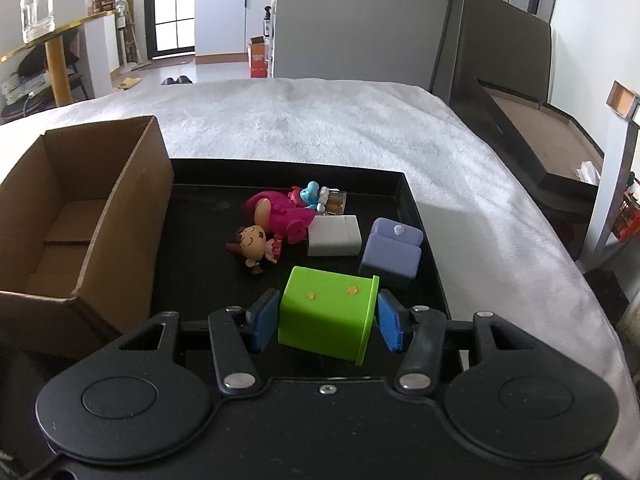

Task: Organize rigid objects
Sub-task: 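Close the right gripper on the green cube block and lift it, then carry the green cube into the cardboard box and open the right gripper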

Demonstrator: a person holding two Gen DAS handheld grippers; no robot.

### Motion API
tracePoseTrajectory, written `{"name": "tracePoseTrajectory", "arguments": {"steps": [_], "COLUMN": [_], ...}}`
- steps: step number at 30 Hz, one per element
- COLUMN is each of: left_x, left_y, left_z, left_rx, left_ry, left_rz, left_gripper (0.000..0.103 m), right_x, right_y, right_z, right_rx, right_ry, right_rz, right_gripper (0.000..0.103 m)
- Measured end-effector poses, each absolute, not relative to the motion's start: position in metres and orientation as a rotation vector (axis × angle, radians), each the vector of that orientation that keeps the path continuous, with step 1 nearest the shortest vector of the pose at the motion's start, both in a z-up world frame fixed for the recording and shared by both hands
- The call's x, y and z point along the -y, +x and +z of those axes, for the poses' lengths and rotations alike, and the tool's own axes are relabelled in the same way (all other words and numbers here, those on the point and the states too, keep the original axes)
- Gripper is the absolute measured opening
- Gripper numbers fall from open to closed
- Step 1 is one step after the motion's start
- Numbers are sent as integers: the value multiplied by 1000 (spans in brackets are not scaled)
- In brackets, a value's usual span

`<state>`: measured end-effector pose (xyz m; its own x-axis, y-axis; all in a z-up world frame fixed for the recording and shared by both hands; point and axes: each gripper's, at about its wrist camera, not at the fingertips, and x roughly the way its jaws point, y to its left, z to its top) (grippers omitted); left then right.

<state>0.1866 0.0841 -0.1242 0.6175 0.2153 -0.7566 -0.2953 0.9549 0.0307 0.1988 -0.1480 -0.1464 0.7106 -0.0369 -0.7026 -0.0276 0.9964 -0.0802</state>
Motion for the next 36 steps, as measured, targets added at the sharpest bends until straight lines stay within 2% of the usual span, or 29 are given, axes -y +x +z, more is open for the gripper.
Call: {"name": "tracePoseTrajectory", "arguments": {"steps": [13,36], "left_x": [-56,-56], "left_y": [158,166], "left_z": [-123,-125], "left_rx": [-896,-909], "left_ry": [-34,-1], "left_rz": [182,186], "left_gripper": [7,7], "right_x": [147,100], "right_y": [174,176], "right_z": [-117,-82], "right_rx": [-725,-621], "right_ry": [-99,-255], "right_rz": [62,212], "right_gripper": [51,52]}}
